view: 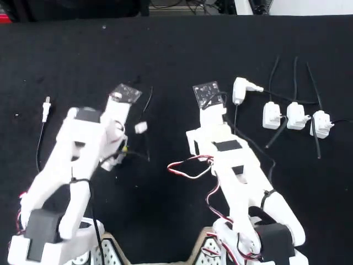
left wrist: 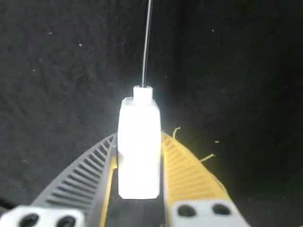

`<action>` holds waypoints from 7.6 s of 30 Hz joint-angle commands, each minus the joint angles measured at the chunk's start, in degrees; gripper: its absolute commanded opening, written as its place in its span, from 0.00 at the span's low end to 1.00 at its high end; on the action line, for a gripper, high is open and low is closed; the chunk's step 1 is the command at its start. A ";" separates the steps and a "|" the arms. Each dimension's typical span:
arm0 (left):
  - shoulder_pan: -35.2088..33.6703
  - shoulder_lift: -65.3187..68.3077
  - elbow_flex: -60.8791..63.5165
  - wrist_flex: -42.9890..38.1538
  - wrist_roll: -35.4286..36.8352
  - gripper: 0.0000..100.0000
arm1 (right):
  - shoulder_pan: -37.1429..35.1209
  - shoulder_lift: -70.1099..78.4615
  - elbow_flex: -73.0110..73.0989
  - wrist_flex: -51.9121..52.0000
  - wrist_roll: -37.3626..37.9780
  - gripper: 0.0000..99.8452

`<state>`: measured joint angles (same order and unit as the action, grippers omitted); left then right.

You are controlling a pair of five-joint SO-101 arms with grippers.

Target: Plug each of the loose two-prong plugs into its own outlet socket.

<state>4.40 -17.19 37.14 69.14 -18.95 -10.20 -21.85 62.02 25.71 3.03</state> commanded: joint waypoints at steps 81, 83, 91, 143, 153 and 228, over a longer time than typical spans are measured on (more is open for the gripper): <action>-28.35 -5.36 5.58 -8.70 -0.88 0.25 | 4.40 -2.07 -0.48 -3.25 0.09 0.22; -27.82 -9.49 6.20 -8.70 -3.78 0.25 | 4.40 -2.07 -0.48 -3.16 0.09 0.22; -21.41 -16.09 15.16 -7.30 -25.49 0.25 | 4.66 -2.07 -0.48 -2.99 0.09 0.22; -36.44 7.21 -16.75 -25.32 -9.76 0.25 | 4.40 -2.07 0.31 -3.34 0.09 0.22; -35.21 32.26 -29.14 -32.62 -9.58 0.25 | 4.40 -2.07 0.22 -3.34 0.09 0.22; 6.81 -6.07 -9.71 -7.03 26.64 0.25 | 6.33 -40.57 10.24 28.66 4.04 0.22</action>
<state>17.58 -21.05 30.81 61.05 7.25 1.85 -61.23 72.66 55.96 6.99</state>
